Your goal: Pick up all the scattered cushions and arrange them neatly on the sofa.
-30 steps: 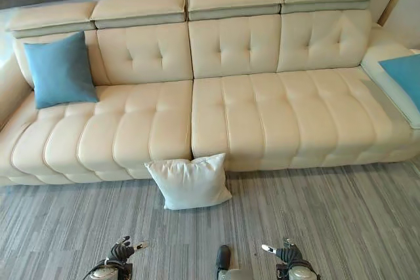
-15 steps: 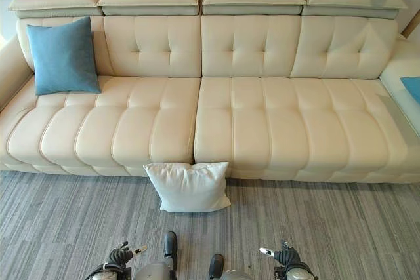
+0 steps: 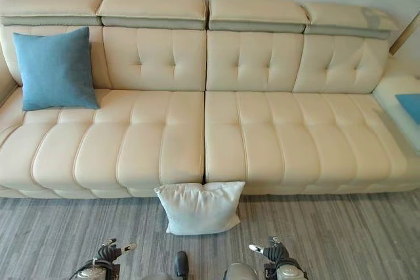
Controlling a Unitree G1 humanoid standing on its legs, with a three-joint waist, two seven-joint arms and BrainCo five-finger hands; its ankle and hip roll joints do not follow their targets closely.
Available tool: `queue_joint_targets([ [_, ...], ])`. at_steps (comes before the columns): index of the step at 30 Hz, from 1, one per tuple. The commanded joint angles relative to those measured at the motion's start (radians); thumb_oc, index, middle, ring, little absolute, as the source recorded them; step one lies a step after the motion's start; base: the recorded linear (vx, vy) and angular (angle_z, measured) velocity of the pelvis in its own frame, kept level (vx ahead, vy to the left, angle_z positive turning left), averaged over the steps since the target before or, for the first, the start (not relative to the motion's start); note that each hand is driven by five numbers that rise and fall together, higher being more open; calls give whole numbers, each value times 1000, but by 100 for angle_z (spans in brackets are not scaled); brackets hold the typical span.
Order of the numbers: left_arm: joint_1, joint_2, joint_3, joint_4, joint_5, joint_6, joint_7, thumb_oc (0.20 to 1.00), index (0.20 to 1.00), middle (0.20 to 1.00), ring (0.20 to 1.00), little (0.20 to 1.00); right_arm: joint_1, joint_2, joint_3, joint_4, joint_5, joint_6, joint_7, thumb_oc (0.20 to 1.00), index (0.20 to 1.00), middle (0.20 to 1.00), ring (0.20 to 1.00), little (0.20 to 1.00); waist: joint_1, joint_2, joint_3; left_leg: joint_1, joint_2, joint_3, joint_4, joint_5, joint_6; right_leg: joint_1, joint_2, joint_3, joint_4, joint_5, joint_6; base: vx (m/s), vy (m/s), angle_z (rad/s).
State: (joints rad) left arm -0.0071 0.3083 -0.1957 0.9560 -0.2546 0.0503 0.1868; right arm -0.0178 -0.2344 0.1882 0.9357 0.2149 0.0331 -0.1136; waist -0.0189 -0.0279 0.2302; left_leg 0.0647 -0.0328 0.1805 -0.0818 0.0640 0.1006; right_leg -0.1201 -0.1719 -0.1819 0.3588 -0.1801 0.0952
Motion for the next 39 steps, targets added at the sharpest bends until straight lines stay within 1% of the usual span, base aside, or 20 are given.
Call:
queue_joint_targets([
  [1,-26,-2,26,-18,19,-24,4,1000,1000,1000,1000,1000,-33,-48,9,14,-29,6,-12,1000,1000,1000,1000,1000,8,23,18,17,37,-21,-5,-74,-104,96,47,-21,-321,164,20,104,-75,-9],
  [2,-28,-1,33,-20,13,-26,5,1000,1000,1000,1000,1000,-34,-48,9,20,-32,6,-12,1000,1000,1000,1000,1000,10,20,20,25,39,-16,-5,-78,-106,91,46,-26,-362,187,28,147,-97,-12],
  [5,-29,-1,46,-12,4,-27,8,1000,1000,1000,1000,1000,-27,-45,12,20,-33,7,-9,1000,1000,1000,1000,1000,8,10,17,40,39,-16,-5,-83,-113,119,48,-22,-401,202,31,139,-127,-15],
  [6,-34,-14,50,-13,-6,-32,12,1000,1000,1000,1000,1000,-29,-53,17,15,-42,5,-12,1000,1000,1000,1000,1000,7,8,7,29,44,-16,-5,-81,-124,143,52,-40,-446,206,30,118,-166,9],
  [12,-49,-24,49,-9,-31,-33,28,1000,1000,1000,1000,1000,-45,-70,24,-2,-30,0,-19,1000,1000,1000,1000,1000,-7,29,6,14,61,-34,-5,-71,-147,165,66,-51,-446,178,12,93,-172,19],
  [13,-57,-23,41,-19,-25,-33,33,1000,1000,1000,1000,1000,-56,-78,35,-11,-33,-1,-20,1000,1000,1000,1000,1000,-12,36,22,-9,69,-41,48,-73,-159,173,64,-57,-446,160,-3,25,-112,19],
  [14,-57,-23,41,-19,-25,-33,33,1000,1000,1000,1000,1000,-56,-78,35,-11,-33,-1,-20,1000,1000,1000,1000,1000,-12,36,22,-9,69,-42,48,-73,-159,173,64,-57,-446,160,-3,-36,-194,19],
  [15,-76,-23,26,-25,-27,-40,36,1000,1000,1000,1000,1000,-72,-90,49,-17,-33,-6,-25,1000,1000,1000,1000,1000,-7,29,55,-79,62,-76,161,-92,-168,170,56,-66,-433,150,-16,-61,-83,9],
  [16,-76,-23,26,-25,-27,-40,36,1000,1000,1000,1000,1000,-72,-90,49,-17,-33,-6,-25,1000,1000,1000,1000,1000,-7,29,55,-79,62,-76,161,-92,-168,170,56,-66,-433,150,-16,-84,-101,28],
  [17,-99,-21,15,-24,-30,-45,44,1000,1000,1000,1000,1000,-93,-98,59,-28,-33,-8,-33,1000,1000,1000,1000,1000,-7,30,63,-121,53,-131,133,-73,-172,148,57,-74,-417,141,-21,1,8,30],
  [19,-106,-19,4,-25,-29,-40,55,1000,1000,1000,1000,1000,-108,-102,60,-42,-33,-9,-42,1000,1000,1000,1000,1000,-10,40,59,-131,78,-122,39,-14,-169,126,61,-80,-402,137,-16,61,81,33],
  [20,-115,-17,5,-13,-22,-37,53,1000,1000,1000,1000,1000,-111,-101,60,-51,-32,-7,-39,1000,1000,1000,1000,1000,-11,44,53,-117,85,-101,7,-16,-164,124,60,-80,-389,120,-15,120,148,22],
  [22,-119,-14,-2,-12,-11,-38,53,1000,1000,1000,1000,1000,-110,-97,60,-66,-35,-8,-39,1000,1000,1000,1000,1000,-15,45,47,-118,75,-93,-5,-10,-160,124,56,-79,-388,122,-14,126,184,1],
  [27,-129,-1,-2,-24,4,-44,66,1000,1000,1000,1000,1000,-114,-82,64,-70,-41,-7,-39,1000,1000,1000,1000,1000,-6,31,58,-102,51,-76,-5,-35,-142,131,29,-67,-388,133,2,82,197,3],
  [29,-169,22,11,13,2,-45,94,1000,1000,1000,1000,1000,-149,-61,82,-66,-47,-10,-54,1000,1000,1000,1000,1000,10,9,91,-119,45,-41,15,-60,-119,76,6,-48,-335,151,28,-18,257,-16],
  [30,-186,29,10,17,-3,-47,103,1000,1000,1000,1000,1000,-167,-58,85,-64,-41,-10,-59,1000,1000,1000,1000,1000,15,4,104,-137,47,-29,30,-65,-116,33,3,-33,-298,156,31,-88,140,-43],
  [32,-224,46,12,32,-17,-59,131,1000,1000,1000,1000,1000,-217,-49,94,-55,-20,-18,-81,1000,1000,1000,1000,1000,23,-2,136,-177,54,-5,42,-62,-118,-46,5,-23,-292,187,34,-147,51,-41],
  [34,-270,76,2,15,-15,-72,174,1000,1000,1000,1000,1000,-264,-57,86,-60,12,-32,-119,1000,1000,1000,1000,1000,25,-14,159,-277,51,-16,118,-63,-119,-97,1,-10,-315,206,28,-131,-47,-34],
  [37,-385,118,17,11,-83,-111,260,1000,1000,1000,1000,1000,-406,-97,71,-124,84,-79,-212,1000,1000,1000,1000,1000,22,-10,223,-451,56,-33,240,-76,-123,-268,-2,-9,-204,183,12,-116,-70,22],
  [39,-462,143,10,29,-88,-113,295,1000,1000,1000,1000,1000,-493,-124,75,-148,97,-87,-251,1000,1000,1000,1000,1000,8,-1,237,-573,60,-45,313,-81,-126,-380,-9,-12,-133,167,4,-46,-61,32],
])
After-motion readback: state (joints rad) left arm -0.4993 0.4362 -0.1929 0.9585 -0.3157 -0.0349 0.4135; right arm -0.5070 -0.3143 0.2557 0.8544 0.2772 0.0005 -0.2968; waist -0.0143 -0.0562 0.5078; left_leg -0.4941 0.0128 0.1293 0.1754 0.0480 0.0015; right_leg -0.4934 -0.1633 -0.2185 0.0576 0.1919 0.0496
